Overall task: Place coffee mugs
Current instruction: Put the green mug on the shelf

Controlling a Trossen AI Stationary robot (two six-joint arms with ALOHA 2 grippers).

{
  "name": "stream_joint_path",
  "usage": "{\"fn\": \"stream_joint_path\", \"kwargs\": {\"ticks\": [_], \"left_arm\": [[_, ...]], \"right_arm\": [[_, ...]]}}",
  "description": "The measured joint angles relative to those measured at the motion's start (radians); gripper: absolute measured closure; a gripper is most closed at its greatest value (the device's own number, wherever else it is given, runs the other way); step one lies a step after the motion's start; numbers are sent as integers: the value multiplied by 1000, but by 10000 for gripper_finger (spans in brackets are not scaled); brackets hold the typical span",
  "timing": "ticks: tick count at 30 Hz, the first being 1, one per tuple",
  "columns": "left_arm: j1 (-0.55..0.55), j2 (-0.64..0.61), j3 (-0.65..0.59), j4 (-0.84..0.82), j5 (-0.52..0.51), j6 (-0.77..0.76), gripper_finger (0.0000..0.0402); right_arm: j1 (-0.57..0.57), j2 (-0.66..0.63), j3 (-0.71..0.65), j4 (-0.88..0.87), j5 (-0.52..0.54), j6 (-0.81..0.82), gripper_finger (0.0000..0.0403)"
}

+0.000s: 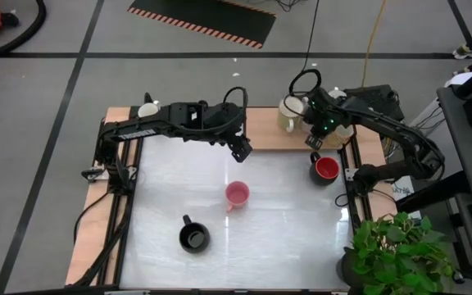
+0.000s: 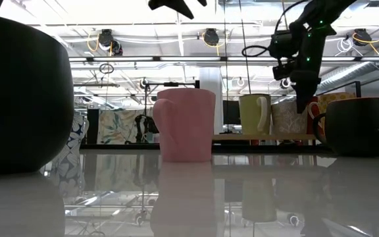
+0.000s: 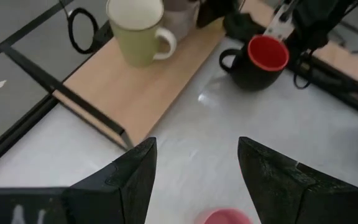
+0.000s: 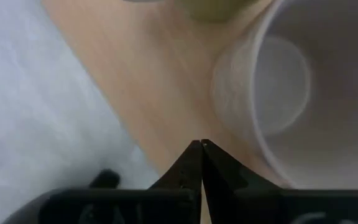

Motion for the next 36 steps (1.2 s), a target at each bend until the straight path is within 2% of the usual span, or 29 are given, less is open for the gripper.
{"fn": "stream_joint_path", "kwargs": {"ticks": [12,16,23,36], "left_arm": [[0,0,0,10,0,-25,174],[0,0,0,8,0,-23,174],[0,0,0,7,0,10,174],[6,0,0,-9,0,16,174]], "right_arm": [[0,81,0,106,45,-40,402],[0,98,0,116,90,-39,402],[-2,98,0,136,92,-26,403],[-4,98,0,283,121,-24,403]]}}
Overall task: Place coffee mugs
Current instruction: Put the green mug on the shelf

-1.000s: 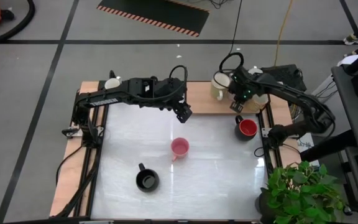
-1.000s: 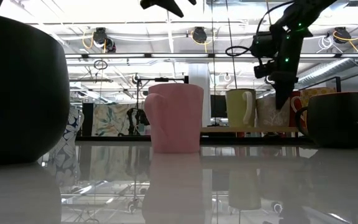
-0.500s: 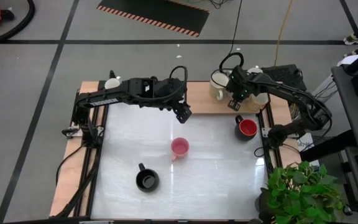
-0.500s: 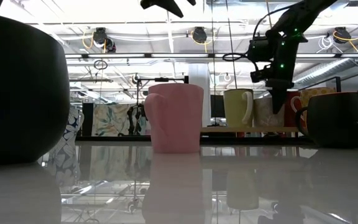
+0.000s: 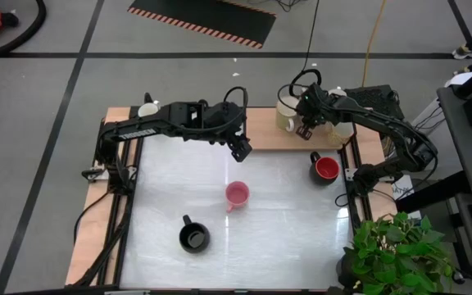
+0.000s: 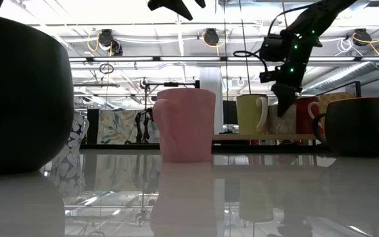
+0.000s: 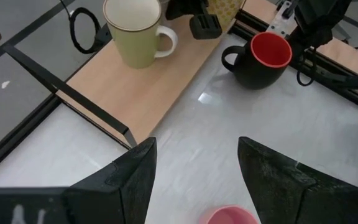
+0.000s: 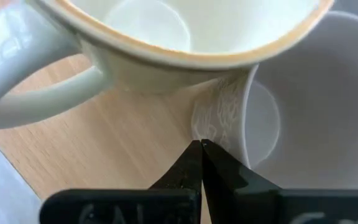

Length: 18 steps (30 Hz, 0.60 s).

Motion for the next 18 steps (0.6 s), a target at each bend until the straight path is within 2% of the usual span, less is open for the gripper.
{"fn": "stream_joint_path", "kwargs": {"ticks": [5,11,18], "left_arm": [[-1,0,0,-1,12,-16,174],[2,0,0,0,15,-27,174],[27,0,0,1,34,13,174]], "right_arm": [[21,-40,7,-42,-21,104,403],[78,-119,9,9,-167,317,403],[120,-72,9,109,-163,332,403]]}}
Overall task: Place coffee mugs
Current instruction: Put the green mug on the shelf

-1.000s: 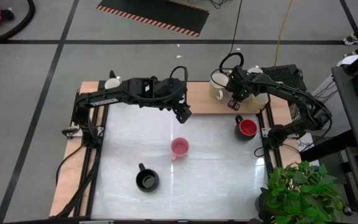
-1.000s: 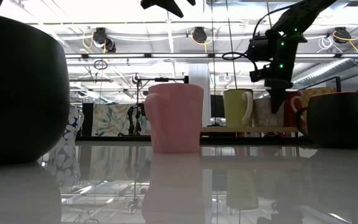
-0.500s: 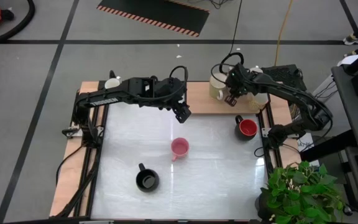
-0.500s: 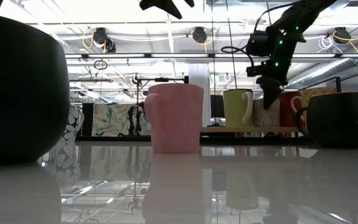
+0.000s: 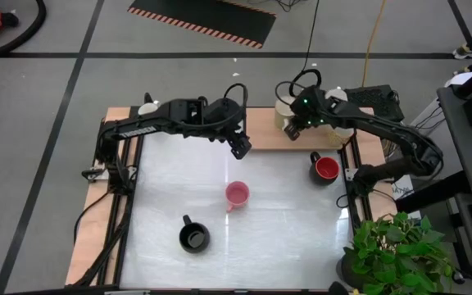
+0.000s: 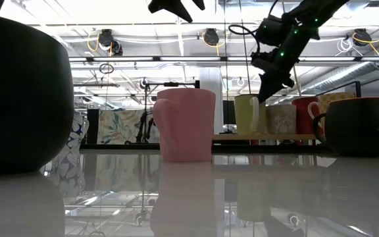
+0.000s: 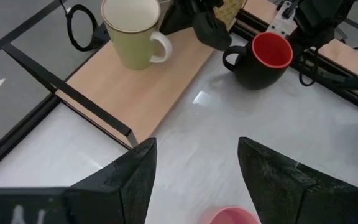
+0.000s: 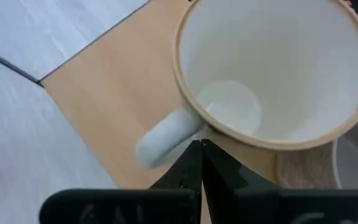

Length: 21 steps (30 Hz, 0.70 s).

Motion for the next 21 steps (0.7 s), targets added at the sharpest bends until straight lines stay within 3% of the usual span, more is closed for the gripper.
{"fn": "stream_joint_path", "kwargs": {"ticks": [21], "left_arm": [[43,0,0,2,27,-53,174]], "right_arm": [[-33,75,0,147,79,-73,403]]}}
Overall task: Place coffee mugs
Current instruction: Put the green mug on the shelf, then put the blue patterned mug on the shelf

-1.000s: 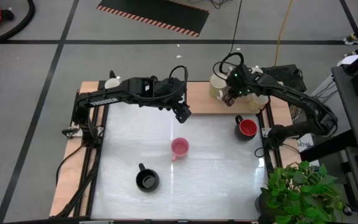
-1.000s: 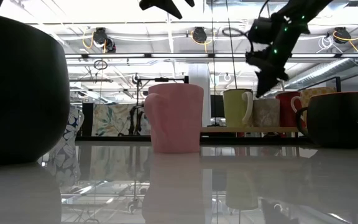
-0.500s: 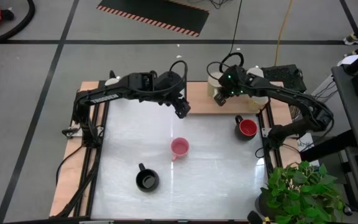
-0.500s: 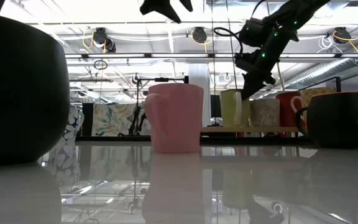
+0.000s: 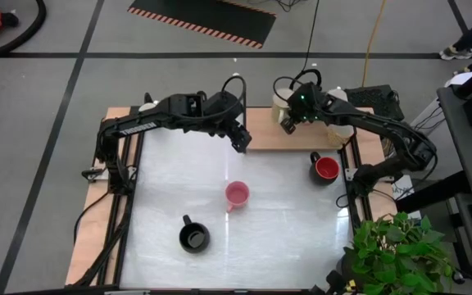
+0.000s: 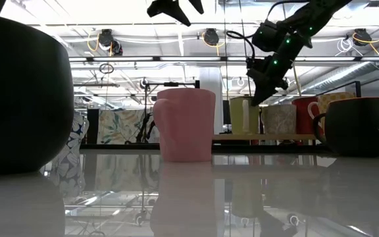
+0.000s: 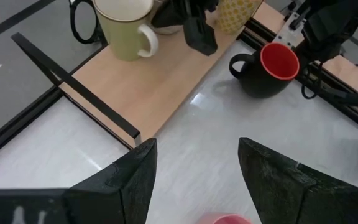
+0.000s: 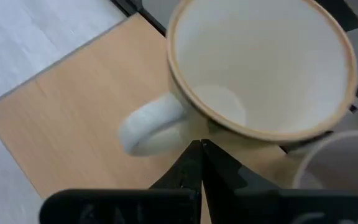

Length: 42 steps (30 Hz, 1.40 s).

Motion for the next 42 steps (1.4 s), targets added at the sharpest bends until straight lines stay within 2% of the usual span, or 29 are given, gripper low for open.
{"fn": "stream_joint_path", "kwargs": {"ticks": [5,9,12,15,19,22,25,29,35,40,42], "left_arm": [[8,0,0,-2,1,0,174],[18,0,0,-26,30,0,174],[18,0,0,-87,77,25,174],[6,-1,-10,-192,89,116,174],[10,-1,-83,-354,56,199,174],[64,-1,-155,-469,65,146,174],[136,-1,-260,-461,162,70,174],[222,-6,-341,-462,186,83,174],[346,-4,-389,-468,122,84,174],[445,-12,-389,-468,-75,58,174],[490,-15,-389,-470,-104,59,174]], "right_arm": [[-1,-45,0,-43,-15,11,403],[8,-112,-1,-40,-103,69,403],[21,-165,-1,-30,-148,96,403],[32,-210,-1,-28,-163,98,403],[46,-255,-1,-32,-164,101,403],[61,-283,-1,-37,-164,104,403],[78,-310,-1,-44,-164,132,403],[105,-341,-1,-43,-164,174,403],[144,-363,-1,-42,-164,184,403],[163,-363,-1,-42,-164,223,403],[166,-363,-1,-41,-164,258,403]]}}
